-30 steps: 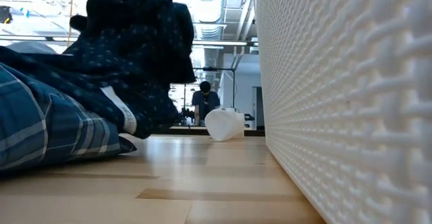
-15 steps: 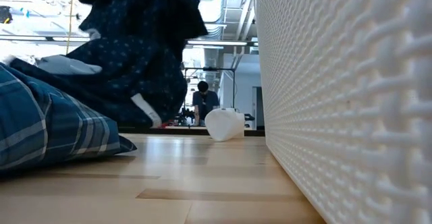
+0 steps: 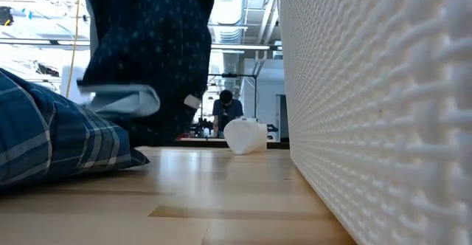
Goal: Sort clothes
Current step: Put the top blue patterned polo into the top laundry bin
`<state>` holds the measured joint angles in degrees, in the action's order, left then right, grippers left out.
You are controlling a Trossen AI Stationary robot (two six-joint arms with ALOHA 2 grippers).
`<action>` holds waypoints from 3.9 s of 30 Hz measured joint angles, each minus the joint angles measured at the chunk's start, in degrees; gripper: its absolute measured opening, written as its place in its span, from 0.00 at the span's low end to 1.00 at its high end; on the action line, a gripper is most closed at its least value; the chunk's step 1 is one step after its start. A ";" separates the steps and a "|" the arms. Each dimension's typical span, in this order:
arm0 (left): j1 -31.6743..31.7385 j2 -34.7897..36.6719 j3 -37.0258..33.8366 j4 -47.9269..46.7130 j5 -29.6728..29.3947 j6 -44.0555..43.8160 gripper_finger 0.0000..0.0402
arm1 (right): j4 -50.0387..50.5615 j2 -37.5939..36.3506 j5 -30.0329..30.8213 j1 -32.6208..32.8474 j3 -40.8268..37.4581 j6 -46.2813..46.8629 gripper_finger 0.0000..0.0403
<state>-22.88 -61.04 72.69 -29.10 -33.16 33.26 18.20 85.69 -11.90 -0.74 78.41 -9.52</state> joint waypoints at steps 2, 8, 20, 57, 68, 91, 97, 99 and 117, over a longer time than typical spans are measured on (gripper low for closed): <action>-0.62 -0.72 1.85 0.51 -0.19 1.93 0.14 | -2.70 0.08 0.00 -0.59 -0.04 -0.06 0.71; -1.96 -4.47 8.69 2.11 0.33 7.61 0.14 | -10.92 1.15 0.02 -1.34 -0.02 -0.90 0.71; -2.11 -11.38 21.35 -0.24 1.42 14.88 0.14 | -22.60 7.59 -17.50 0.95 0.02 -1.26 0.71; 7.17 -20.29 25.72 9.40 14.17 15.23 0.14 | -42.09 9.29 -5.29 4.40 0.02 -3.86 0.24; 6.87 -20.46 25.72 8.71 14.81 12.14 0.14 | -41.15 9.03 -3.43 3.97 0.02 -8.87 0.01; 6.38 -20.24 25.59 1.88 14.24 2.55 0.26 | -26.36 -6.86 12.22 3.81 0.04 -18.92 0.00; 6.69 -20.33 25.50 -0.64 11.79 2.00 0.26 | -23.15 -13.19 17.69 3.86 0.13 -21.94 0.00; 6.89 -20.33 25.50 -1.69 10.45 0.80 0.27 | -21.59 -15.43 20.05 3.86 0.13 -23.02 0.00; 12.29 -20.59 25.54 -3.18 6.08 -5.74 0.47 | -5.45 -27.01 53.00 2.26 0.13 -29.02 0.00</action>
<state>-10.58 -81.63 98.24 -32.28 -27.08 27.52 12.75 58.68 41.10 1.51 78.54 -38.55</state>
